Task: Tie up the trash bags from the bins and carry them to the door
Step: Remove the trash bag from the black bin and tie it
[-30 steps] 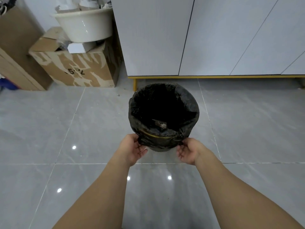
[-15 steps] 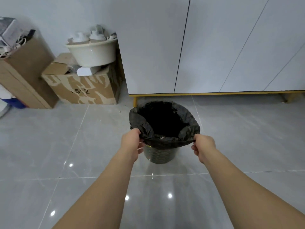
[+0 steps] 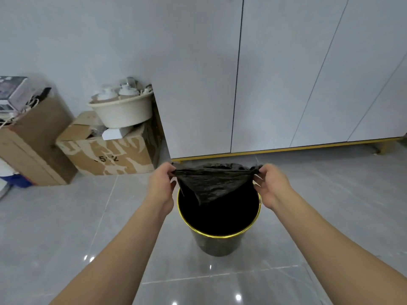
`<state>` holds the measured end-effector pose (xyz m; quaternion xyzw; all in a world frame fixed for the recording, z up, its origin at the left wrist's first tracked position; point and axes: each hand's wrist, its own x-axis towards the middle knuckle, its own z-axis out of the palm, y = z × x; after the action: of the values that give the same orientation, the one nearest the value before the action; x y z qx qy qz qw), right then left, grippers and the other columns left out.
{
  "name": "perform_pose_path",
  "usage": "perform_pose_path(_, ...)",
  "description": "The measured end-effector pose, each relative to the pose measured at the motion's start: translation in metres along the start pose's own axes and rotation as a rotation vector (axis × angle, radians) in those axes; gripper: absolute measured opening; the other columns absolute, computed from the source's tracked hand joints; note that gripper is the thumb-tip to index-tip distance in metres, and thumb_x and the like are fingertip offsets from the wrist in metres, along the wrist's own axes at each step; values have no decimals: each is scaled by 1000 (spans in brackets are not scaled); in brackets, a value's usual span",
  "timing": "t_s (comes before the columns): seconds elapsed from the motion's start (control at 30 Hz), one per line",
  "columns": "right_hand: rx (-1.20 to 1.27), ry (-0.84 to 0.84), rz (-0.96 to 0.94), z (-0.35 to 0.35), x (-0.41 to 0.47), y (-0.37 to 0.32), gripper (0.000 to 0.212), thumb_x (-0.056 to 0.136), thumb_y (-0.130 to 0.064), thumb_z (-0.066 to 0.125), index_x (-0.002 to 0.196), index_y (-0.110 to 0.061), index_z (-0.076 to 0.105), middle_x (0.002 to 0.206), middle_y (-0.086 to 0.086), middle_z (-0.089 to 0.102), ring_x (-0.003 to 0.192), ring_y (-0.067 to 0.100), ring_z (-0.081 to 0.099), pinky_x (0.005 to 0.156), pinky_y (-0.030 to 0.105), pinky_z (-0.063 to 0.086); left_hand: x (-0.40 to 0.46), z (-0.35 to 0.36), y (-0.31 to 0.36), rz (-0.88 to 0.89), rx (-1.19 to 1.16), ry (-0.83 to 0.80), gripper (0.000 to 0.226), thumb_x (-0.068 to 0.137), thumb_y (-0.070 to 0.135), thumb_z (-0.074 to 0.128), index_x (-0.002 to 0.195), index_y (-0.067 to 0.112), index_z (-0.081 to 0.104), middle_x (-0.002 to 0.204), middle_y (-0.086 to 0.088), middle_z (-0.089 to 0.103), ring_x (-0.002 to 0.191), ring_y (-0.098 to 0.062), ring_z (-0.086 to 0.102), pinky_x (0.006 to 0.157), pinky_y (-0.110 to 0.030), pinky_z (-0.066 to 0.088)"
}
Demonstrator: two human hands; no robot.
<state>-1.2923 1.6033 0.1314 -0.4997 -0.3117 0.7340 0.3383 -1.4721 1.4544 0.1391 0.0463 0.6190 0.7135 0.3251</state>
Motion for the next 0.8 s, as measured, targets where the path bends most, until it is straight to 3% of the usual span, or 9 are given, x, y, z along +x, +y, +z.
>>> perform_pose_path(0.1,29,-44,-46,-6,5,-11,13,82,-7,42,74,-14,48,73,4,54,68,20,45,64,30,36,4,-6,1,95,-29,-23,13,62,11,50,66,-2,53,84,-25,47,75,-17,42,81,-32,39)
perform_pose_path(0.2,87,-189,-78,-8,7,-16,15,81,-9,40,72,-11,52,72,7,58,65,23,47,69,33,40,6,-7,2,111,-176,-69,17,57,11,47,45,16,36,61,-4,38,59,-16,33,64,-28,31)
perform_pose_path(0.3,153,-272,-79,-5,3,-20,18,85,-14,35,72,-13,49,66,4,55,58,21,48,63,32,39,0,-4,3,104,-220,-99,32,73,9,42,46,21,30,55,4,33,56,-15,32,60,-30,28)
perform_pose_path(0.4,132,-218,-97,-1,1,-25,24,89,-20,37,65,-18,36,54,0,35,48,16,29,50,29,26,-8,1,3,152,70,-114,37,86,7,44,52,19,36,56,6,35,56,-13,33,57,-30,28)
perform_pose_path(0.47,-115,-165,-126,-1,3,-25,24,89,-25,44,68,-21,34,54,-2,28,48,16,22,45,26,24,-8,2,3,191,458,-150,24,90,14,51,66,13,50,67,3,46,63,-12,42,59,-29,33)
perform_pose_path(0.53,-531,-145,-234,-4,4,-21,11,88,-31,55,85,-22,49,63,-2,39,54,17,34,50,27,34,-7,0,0,88,804,-211,27,88,34,60,91,8,56,84,-1,59,76,-14,56,65,-31,44)
perform_pose_path(0.63,-1263,-220,-390,-13,1,-19,60,81,-54,64,134,-30,48,109,-4,56,103,22,57,90,36,47,-10,-2,-1,1,1264,-312,38,79,49,68,94,17,55,87,-2,65,78,-17,63,61,-30,51)
perform_pose_path(0.73,-1784,-318,-320,-16,-5,-17,48,78,-58,68,110,-23,67,106,-2,69,98,22,63,88,34,52,-12,-4,-8,21,1643,-382,22,79,37,64,84,17,58,76,-2,65,68,-20,64,61,-29,55)
perform_pose_path(0.8,-1953,-302,-293,-20,-3,-10,27,79,-41,68,93,-17,71,93,2,72,88,23,66,83,36,55,-12,-6,-11,57,1810,-369,13,82,24,55,75,13,55,69,-3,60,63,-22,61,58,-29,51)
